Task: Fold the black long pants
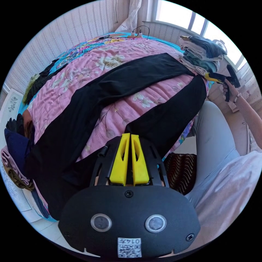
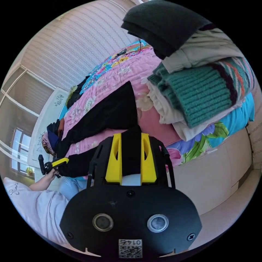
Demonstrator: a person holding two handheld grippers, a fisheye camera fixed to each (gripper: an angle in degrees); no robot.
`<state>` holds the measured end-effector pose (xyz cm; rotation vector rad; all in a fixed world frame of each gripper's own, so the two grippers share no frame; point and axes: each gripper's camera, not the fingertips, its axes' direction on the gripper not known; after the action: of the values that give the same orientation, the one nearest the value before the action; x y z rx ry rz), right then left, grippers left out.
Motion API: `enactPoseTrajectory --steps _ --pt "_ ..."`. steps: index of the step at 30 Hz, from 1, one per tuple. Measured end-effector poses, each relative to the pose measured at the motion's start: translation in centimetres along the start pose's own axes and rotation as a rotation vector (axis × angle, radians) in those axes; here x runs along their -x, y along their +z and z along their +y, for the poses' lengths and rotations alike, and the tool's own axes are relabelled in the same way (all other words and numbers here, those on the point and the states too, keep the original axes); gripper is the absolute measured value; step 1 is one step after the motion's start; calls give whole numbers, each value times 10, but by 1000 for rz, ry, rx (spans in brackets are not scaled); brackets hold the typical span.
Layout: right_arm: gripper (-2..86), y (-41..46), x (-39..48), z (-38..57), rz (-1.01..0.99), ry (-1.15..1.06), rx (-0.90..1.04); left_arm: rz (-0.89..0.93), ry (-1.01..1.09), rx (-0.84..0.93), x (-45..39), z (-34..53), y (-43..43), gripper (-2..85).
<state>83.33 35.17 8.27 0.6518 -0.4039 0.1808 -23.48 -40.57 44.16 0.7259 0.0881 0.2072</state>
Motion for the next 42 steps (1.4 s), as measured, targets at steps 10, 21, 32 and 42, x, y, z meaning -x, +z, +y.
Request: enactPoseTrajectory --steps 10,21,32,42 --pt "11 -4 -22 3 -274 24 -90 -1 23 -90 8 14 -45 -10" --pt "7 1 -11 9 -256 80 -118 51 -38 -39 38 24 -51 -10" --pt "54 37 98 -60 -59 -194 -3 31 -130 -121 108 42 -123 -9" --pt "131 115 159 -172 28 -229 133 -202 -410 -117 271 73 -178 52"
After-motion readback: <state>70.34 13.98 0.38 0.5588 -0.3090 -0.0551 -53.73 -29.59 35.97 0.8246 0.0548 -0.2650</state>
